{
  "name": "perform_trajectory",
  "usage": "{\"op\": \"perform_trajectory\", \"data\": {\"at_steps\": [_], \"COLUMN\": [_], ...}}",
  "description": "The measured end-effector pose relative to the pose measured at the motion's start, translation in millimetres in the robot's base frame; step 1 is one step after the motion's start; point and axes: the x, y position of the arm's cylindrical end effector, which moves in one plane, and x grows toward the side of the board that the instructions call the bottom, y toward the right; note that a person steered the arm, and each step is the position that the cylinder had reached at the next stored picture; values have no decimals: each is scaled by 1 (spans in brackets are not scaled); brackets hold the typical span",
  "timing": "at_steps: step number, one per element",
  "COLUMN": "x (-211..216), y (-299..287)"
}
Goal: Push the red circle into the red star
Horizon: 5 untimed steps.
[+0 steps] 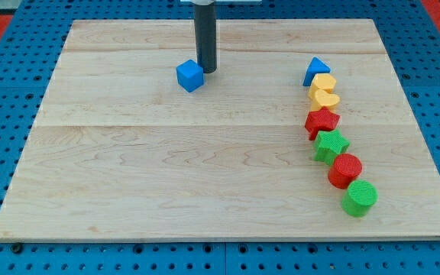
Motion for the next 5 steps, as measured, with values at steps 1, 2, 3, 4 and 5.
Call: {"op": "perform_trajectory", "data": {"at_steps": [1, 2, 3, 4, 5], "x": [3, 14, 14, 43, 55], "y": [7, 13, -55, -63, -93]}}
